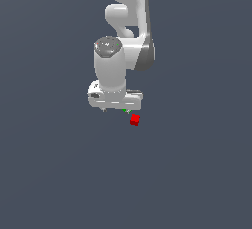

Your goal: Stack the red cube on top of the green cube.

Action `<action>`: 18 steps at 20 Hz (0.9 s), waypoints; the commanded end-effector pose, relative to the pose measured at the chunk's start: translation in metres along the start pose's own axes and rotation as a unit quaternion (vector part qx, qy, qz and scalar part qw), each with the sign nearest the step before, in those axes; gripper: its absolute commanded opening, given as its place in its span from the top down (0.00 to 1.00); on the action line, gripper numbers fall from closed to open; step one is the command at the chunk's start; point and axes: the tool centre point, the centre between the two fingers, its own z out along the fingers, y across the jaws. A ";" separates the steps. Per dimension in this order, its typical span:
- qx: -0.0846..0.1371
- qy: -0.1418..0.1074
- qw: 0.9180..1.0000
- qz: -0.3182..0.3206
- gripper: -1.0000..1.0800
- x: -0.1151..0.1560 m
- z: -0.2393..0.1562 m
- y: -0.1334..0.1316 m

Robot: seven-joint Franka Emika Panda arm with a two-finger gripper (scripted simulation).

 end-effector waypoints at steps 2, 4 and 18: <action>0.000 0.000 1.000 0.000 0.04 0.000 0.000 0.000; 0.000 0.000 1.000 0.002 0.04 -0.001 0.002 -0.001; -0.002 0.005 0.998 0.055 0.04 -0.031 0.052 -0.045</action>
